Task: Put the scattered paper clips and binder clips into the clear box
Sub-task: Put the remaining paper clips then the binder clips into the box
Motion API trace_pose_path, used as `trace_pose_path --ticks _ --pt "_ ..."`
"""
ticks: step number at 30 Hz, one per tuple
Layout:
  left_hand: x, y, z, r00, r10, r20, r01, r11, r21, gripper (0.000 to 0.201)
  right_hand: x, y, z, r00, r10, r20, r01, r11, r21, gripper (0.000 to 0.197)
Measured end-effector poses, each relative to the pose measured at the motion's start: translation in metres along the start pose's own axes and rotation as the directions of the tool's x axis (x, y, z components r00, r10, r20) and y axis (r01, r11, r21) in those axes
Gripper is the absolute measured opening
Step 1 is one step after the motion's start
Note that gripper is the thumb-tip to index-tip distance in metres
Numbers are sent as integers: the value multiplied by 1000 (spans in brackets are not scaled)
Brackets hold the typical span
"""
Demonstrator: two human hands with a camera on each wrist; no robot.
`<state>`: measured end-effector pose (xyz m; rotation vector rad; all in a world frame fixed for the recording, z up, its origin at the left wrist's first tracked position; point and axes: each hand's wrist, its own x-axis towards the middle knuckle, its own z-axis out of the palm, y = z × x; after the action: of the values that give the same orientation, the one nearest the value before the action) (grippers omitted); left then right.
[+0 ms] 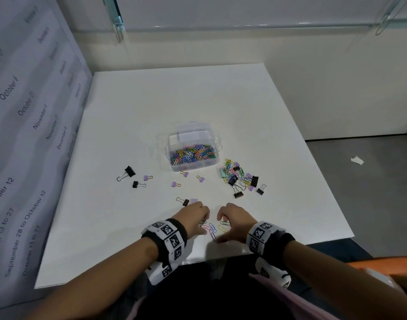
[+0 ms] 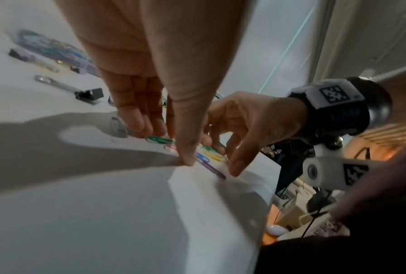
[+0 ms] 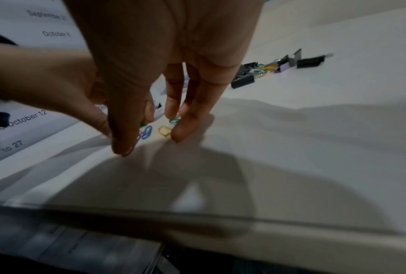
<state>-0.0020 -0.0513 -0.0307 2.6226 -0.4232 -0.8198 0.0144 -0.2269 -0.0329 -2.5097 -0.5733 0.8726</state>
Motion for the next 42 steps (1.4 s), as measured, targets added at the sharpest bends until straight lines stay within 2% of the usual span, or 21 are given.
trace_pose_path --ticks 4,8,12,18,26,29,34,37,40,42 --pt "1 8 6 998 -53 -36 50 996 -70 22 2 -8 9 999 25 -28 -24 999 21 53" --pt "3 11 7 997 -56 -46 52 997 -65 18 3 -9 6 1000 15 9 -15 1000 17 36" --pt "1 11 6 999 -25 -41 24 1000 -19 16 3 -6 -1 999 15 41 -14 1000 -28 21" --pt "6 13 2 995 49 -88 -52 998 -32 17 4 -5 -10 996 19 84 -10 995 -104 15" --pt "14 19 6 977 205 64 -211 972 104 23 3 17 -25 999 33 20 -32 997 -66 12" --pt "16 18 9 972 220 82 -231 958 172 26 6 24 -35 999 52 -15 -53 997 -51 10" --pt "17 21 3 978 181 102 -204 935 290 22 22 11 -65 994 50 -96 -53 998 -34 16" --pt "22 17 2 987 90 134 -131 931 341 16 43 -5 -89 988 58 -141 -64 997 -45 22" --pt "23 20 -6 976 -13 219 -58 947 315 20 69 -20 -114 978 37 -204 -48 997 -53 22" --pt "25 21 -11 981 -49 188 -6 960 281 24 85 -31 -129 964 2 -265 -19 998 -61 19"
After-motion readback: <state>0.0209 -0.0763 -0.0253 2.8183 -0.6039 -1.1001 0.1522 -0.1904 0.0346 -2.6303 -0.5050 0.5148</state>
